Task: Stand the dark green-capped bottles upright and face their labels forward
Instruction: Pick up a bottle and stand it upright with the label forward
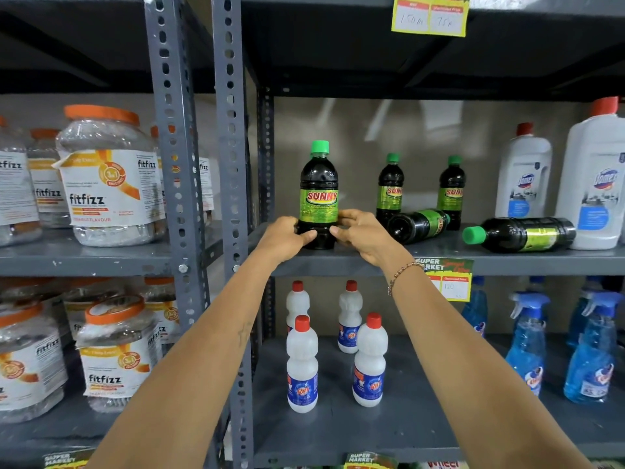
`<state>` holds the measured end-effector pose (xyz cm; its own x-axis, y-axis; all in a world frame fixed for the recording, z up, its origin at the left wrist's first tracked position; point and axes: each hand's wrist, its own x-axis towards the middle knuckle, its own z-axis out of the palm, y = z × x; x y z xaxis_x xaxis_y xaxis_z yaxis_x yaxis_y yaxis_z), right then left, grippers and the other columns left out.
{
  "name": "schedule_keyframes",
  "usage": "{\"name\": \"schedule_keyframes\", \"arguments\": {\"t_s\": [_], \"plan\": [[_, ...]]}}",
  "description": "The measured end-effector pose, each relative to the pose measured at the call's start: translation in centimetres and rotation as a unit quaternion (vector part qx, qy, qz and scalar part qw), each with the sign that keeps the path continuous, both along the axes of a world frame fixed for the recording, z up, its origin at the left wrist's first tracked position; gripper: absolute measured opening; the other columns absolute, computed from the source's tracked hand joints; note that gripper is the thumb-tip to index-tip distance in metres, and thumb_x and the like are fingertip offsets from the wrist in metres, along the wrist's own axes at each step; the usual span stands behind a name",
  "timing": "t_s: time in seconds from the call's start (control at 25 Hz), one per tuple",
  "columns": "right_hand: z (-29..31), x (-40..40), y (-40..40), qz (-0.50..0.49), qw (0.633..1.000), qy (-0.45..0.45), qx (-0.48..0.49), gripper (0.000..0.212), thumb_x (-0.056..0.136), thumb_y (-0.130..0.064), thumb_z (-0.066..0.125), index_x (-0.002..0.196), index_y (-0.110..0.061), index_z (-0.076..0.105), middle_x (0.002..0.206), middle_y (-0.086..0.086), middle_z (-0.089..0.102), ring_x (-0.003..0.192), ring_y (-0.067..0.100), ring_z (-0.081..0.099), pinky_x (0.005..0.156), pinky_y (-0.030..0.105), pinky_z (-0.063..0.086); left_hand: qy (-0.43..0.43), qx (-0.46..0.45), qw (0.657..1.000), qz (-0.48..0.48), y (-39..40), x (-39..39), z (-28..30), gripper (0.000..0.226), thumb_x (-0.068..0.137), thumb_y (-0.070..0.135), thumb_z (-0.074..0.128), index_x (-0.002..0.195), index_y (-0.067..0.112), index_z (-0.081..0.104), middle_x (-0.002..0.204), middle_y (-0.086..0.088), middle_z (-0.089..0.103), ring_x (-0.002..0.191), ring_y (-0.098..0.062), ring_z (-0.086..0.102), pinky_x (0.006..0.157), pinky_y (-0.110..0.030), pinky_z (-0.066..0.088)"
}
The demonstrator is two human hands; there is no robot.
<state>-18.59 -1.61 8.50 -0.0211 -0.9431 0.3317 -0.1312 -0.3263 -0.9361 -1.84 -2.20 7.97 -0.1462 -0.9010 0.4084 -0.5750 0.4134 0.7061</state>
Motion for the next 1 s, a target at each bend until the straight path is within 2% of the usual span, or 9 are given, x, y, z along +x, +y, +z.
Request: {"name": "schedule_keyframes", "arguments": {"t_s": [0.2, 0.32, 0.44, 0.64, 0.76, 0.84, 0.92, 1.0], "plan": [[0.1, 0.0, 1.6, 0.005, 1.000, 0.025, -0.011, 0.046, 0.089, 0.008, 0.057, 0.132, -0.001, 0.047, 0.132, 0.015, 0.056, 0.119, 0.021, 0.054, 0.095, 0.029, 0.048, 0.024, -0.002, 1.000, -0.017, 1.4, 0.4, 0.1, 0.036, 0.089, 0.030, 0.066, 0.120, 0.011, 0.062, 0.113, -0.005, 0.069, 0.106, -0.020, 0.063, 0.097, -0.037, 0.047], [-0.1, -0.4, 2.9, 0.012, 0.999, 0.028, -0.011, 0.046, 0.088, 0.006, 0.059, 0.132, -0.003, 0.048, 0.133, 0.014, 0.057, 0.124, 0.024, 0.054, 0.104, 0.037, 0.046, 0.039, 0.000, 0.999, -0.033, 2.3, 0.9, 0.1, 0.038, 0.086, 0.032, 0.069, 0.119, 0.013, 0.063, 0.111, -0.003, 0.069, 0.105, -0.018, 0.063, 0.097, -0.035, 0.047], [-0.2, -0.4, 3.6, 0.020, 1.000, 0.016, -0.008, 0.044, 0.089, 0.005, 0.058, 0.131, -0.005, 0.049, 0.132, 0.014, 0.058, 0.123, 0.025, 0.055, 0.104, 0.042, 0.046, 0.046, 0.004, 0.998, -0.039, 3.1, 1.2, -0.1, 0.038, 0.086, 0.033, 0.069, 0.119, 0.014, 0.062, 0.113, -0.002, 0.069, 0.107, -0.017, 0.062, 0.096, -0.034, 0.047], [-0.5, 0.0, 4.5, 0.010, 0.999, 0.039, -0.034, 0.044, 0.091, 0.002, 0.056, 0.134, -0.003, 0.047, 0.133, 0.013, 0.057, 0.124, 0.022, 0.053, 0.102, 0.032, 0.045, 0.046, -0.005, 0.999, -0.027, 3.9, 1.2, -0.7, 0.045, 0.090, 0.034, 0.065, 0.129, 0.015, 0.055, 0.125, -0.003, 0.062, 0.117, -0.019, 0.057, 0.093, -0.028, 0.042], [-0.7, 0.0, 4.5, 0.006, 0.999, 0.038, -0.038, 0.044, 0.091, 0.001, 0.056, 0.135, -0.002, 0.047, 0.132, 0.014, 0.058, 0.120, 0.020, 0.055, 0.091, 0.025, 0.048, 0.025, -0.008, 0.999, -0.020, 3.9, 1.1, -0.7, 0.048, 0.090, 0.036, 0.063, 0.132, 0.014, 0.052, 0.130, -0.005, 0.061, 0.119, -0.019, 0.056, 0.095, -0.031, 0.042], [-0.7, 0.1, 4.5, 0.012, 0.999, 0.040, -0.035, 0.044, 0.091, 0.000, 0.057, 0.134, -0.003, 0.047, 0.129, 0.011, 0.059, 0.118, 0.019, 0.055, 0.091, 0.026, 0.048, 0.009, -0.009, 1.000, -0.006, 4.1, 0.9, -0.8, 0.058, 0.090, 0.040, 0.062, 0.138, 0.012, 0.045, 0.138, -0.007, 0.055, 0.125, -0.022, 0.052, 0.100, -0.035, 0.041], [-0.7, -0.2, 4.7, 0.003, 0.999, 0.026, -0.031, 0.039, 0.092, -0.002, 0.057, 0.130, -0.004, 0.050, 0.117, 0.006, 0.061, 0.110, 0.017, 0.057, 0.094, 0.030, 0.048, 0.032, -0.102, 0.993, 0.052, 4.7, 0.5, -1.5, 0.065, 0.090, 0.043, 0.061, 0.140, 0.009, 0.039, 0.138, -0.008, 0.051, 0.126, -0.024, 0.049, 0.102, -0.039, 0.041], [-0.6, -0.7, 4.6, -0.056, 0.998, -0.012, -0.031, 0.025, 0.092, -0.006, 0.057, 0.117, -0.005, 0.059, 0.102, 0.004, 0.062, 0.098, 0.017, 0.060, 0.090, 0.032, 0.053, 0.098, -0.294, 0.948, 0.076, 5.9, -0.4, -2.4, 0.043, 0.094, 0.039, 0.057, 0.123, 0.008, 0.051, 0.113, -0.007, 0.058, 0.101, -0.021, 0.057, 0.087, -0.037, 0.048]]}}
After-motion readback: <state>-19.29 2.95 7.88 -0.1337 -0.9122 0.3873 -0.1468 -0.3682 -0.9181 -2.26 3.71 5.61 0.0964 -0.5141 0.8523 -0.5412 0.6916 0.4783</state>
